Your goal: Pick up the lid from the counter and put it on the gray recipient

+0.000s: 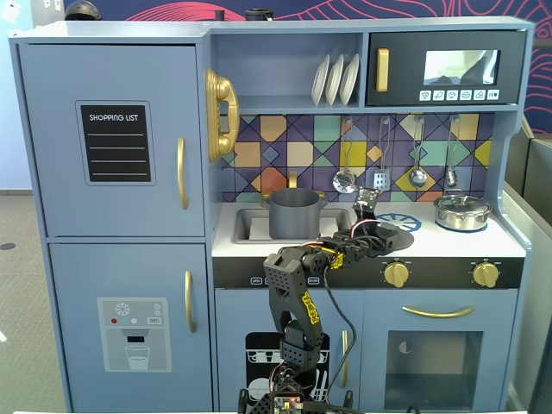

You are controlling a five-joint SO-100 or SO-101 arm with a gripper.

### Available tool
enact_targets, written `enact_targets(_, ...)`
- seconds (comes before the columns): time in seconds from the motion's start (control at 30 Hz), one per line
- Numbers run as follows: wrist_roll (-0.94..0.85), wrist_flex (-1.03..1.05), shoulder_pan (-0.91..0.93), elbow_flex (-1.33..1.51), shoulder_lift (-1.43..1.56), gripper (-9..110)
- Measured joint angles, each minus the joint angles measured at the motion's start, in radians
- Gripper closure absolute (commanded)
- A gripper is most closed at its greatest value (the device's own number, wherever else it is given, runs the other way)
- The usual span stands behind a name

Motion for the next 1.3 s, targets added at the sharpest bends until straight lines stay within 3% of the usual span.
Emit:
enact_targets(0.73, -0.014, 0.037, -0.035, -0.078, 0.048, 102)
enact_targets(1.3, -0.067, 0.255, -0.201, -0.298, 0.183, 102)
